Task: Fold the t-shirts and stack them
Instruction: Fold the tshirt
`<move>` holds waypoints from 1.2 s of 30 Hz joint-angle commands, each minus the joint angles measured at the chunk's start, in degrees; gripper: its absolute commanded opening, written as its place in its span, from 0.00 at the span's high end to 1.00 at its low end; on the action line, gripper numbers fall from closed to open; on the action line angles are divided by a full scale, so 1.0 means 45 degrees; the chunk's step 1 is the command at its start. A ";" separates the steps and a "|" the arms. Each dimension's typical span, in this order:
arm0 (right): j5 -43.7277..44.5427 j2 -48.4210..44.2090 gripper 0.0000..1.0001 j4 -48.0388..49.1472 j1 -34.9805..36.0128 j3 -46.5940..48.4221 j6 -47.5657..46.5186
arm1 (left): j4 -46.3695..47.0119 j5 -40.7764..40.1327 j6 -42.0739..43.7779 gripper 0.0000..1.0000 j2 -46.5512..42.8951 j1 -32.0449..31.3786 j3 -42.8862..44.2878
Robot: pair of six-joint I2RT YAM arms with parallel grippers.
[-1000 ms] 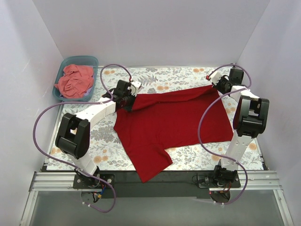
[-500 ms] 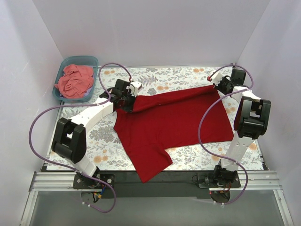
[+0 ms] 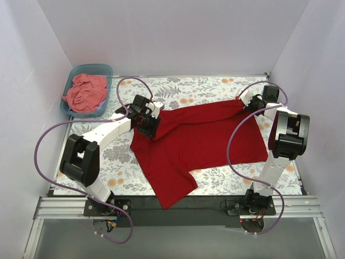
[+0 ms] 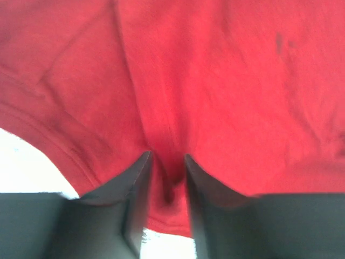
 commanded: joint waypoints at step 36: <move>0.0945 0.1701 0.74 -0.6814 0.3223 0.3152 0.5400 | -0.1618 0.0025 -0.2163 0.77 1.0271 0.6758 1.1152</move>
